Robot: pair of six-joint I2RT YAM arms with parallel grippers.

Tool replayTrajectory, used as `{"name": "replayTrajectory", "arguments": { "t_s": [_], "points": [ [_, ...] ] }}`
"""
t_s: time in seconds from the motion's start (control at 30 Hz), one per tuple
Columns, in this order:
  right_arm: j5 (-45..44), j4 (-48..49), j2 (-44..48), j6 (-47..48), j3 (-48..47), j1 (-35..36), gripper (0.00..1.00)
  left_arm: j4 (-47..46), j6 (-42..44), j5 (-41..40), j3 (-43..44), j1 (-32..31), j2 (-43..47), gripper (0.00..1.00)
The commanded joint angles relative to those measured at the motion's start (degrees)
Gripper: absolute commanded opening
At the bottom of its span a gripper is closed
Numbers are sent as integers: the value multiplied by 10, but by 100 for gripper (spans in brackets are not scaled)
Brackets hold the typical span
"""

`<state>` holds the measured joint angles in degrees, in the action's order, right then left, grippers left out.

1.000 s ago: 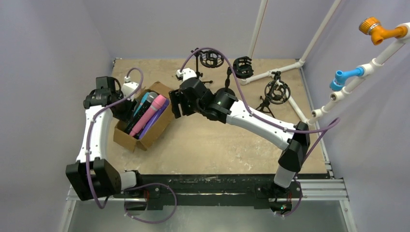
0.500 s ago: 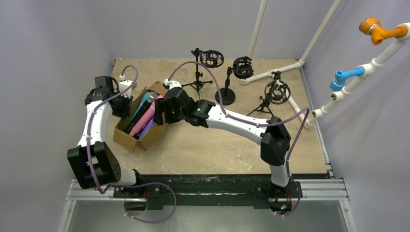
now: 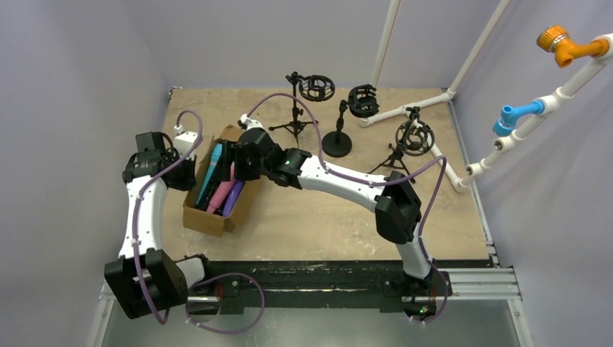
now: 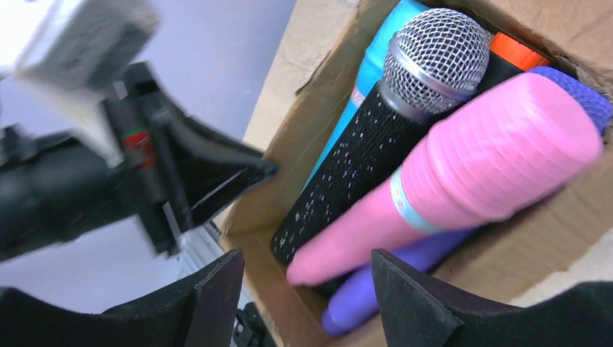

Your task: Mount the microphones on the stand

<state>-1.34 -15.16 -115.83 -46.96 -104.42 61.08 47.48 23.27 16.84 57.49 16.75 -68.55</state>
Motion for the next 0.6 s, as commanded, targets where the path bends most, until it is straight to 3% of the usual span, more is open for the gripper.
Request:
{"name": "replayTrajectory", "arguments": {
  "t_s": [0.0, 0.57],
  "points": [
    [12, -1, -30, -25, -41, -2, 68, 38, -27, 70, -8, 2, 59, 0],
    [-47, -109, -65, 5, -73, -2, 65, 49, -34, 94, -47, 2, 107, 0]
  ]
}}
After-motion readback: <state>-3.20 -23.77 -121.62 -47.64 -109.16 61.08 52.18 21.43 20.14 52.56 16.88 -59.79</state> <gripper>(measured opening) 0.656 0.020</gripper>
